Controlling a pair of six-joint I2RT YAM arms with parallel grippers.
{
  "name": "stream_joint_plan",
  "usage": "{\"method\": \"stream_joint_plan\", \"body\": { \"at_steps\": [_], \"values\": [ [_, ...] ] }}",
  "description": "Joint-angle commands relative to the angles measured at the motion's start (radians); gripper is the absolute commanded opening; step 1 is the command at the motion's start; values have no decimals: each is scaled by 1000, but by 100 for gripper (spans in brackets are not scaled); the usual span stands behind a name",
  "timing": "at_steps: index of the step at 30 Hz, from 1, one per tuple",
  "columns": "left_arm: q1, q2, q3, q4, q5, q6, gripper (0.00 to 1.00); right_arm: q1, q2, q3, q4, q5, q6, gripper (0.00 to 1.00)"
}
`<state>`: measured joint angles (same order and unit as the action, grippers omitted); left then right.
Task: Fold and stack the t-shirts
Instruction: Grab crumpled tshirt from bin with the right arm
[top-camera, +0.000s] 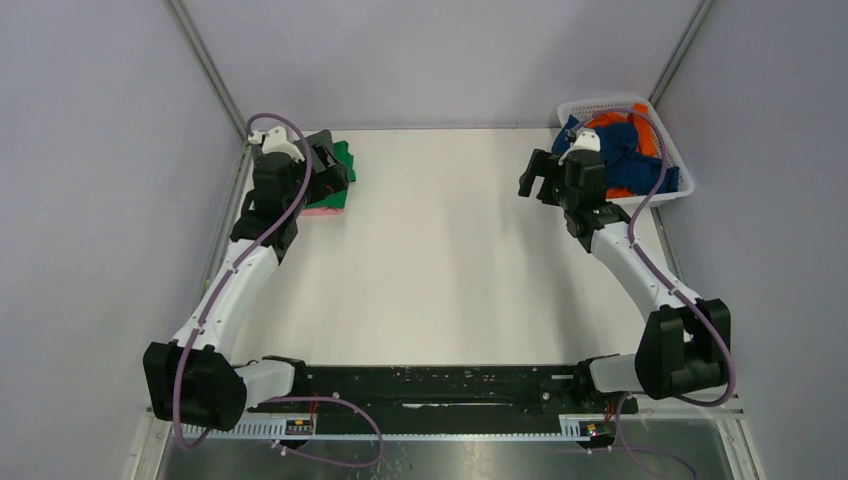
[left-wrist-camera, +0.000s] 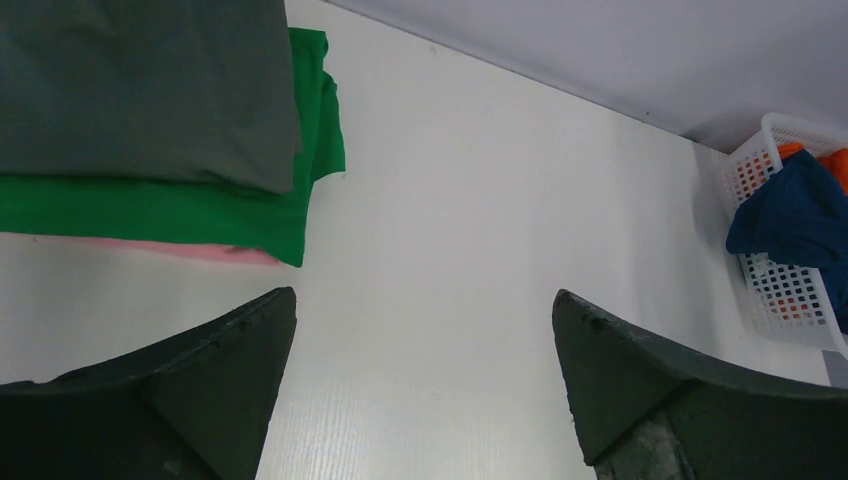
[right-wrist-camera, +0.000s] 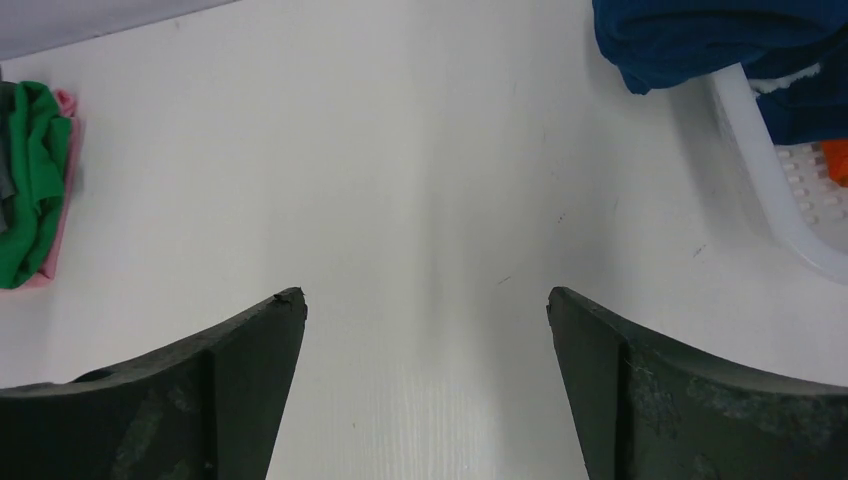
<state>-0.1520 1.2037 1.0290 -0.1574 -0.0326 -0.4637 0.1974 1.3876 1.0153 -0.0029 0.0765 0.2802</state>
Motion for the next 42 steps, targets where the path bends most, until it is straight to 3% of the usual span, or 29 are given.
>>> {"method": "stream_joint_plan", "body": {
  "at_steps": [1,7,13,16,21,28,38,42],
  "values": [
    [-1,-38,-16,48,27,-28,99,3,-99,-35,74,-12,-42,99],
    [-1,-38,-31,48,83,-85,99,2,-167,-84,102,21,-96,99],
    [-2,-38,-46,56,102,-116,99,-3,-127,26,13,113,-115,99],
    [0,-37,-44,50,105,-113,99,-50,-36,184,-177,166,-35,100],
    [-1,-44,-38,18,80,-95,99,-246,166,452,-412,62,150,99],
    [0,24,20,-20,73,-73,99,-390,411,701,-466,-37,254,99],
    [0,136,80,-41,112,-85,99,-398,741,995,-497,-130,343,100],
    [0,154,85,-49,118,-91,99,-398,805,1023,-495,-126,408,86]
  ]
}}
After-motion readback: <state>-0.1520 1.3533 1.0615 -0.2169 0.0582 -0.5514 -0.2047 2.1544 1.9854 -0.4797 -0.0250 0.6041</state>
